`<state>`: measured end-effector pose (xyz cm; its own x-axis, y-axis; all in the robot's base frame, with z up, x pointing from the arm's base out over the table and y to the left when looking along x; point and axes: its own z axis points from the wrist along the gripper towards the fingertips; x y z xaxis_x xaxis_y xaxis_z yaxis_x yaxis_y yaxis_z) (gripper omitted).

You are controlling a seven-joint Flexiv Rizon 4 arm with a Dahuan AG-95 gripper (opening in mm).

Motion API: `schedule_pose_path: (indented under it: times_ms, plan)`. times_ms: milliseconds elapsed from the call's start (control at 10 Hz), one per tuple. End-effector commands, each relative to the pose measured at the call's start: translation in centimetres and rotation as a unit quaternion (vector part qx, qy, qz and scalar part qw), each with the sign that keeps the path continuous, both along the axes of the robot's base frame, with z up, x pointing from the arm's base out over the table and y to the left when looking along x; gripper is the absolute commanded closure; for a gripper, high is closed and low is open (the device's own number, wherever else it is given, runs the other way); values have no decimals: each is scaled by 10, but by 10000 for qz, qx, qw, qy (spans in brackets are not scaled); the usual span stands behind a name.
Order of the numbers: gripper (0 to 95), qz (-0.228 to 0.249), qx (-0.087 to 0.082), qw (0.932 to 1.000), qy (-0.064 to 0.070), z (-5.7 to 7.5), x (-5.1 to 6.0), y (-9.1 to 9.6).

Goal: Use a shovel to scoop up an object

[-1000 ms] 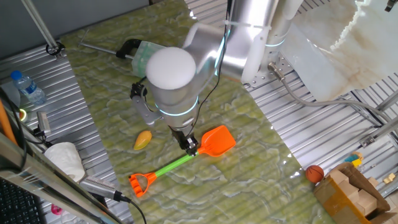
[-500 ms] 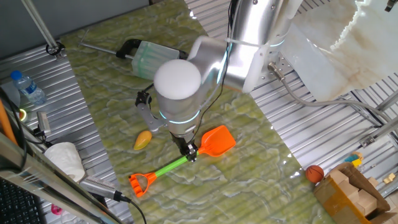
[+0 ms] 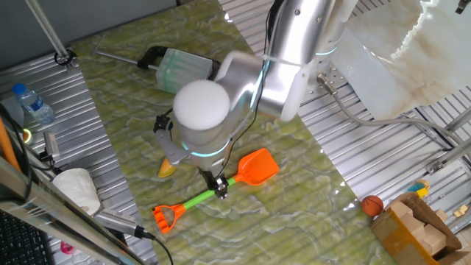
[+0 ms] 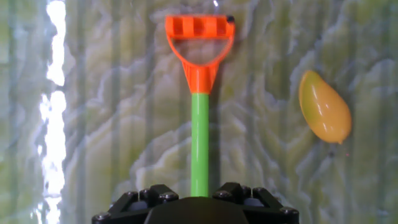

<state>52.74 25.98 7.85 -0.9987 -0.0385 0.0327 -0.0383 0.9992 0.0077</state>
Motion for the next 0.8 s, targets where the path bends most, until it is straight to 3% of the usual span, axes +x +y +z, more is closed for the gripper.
schedule_pose_path:
  times_ms: [100, 200, 800]
  plan:
    - [380, 5, -9, 10000, -16, -12, 5, 2]
    - [570, 25, -22, 10000, -17, -17, 5, 1]
    - [570, 102, -46, 9999, 16, -33, 12, -10]
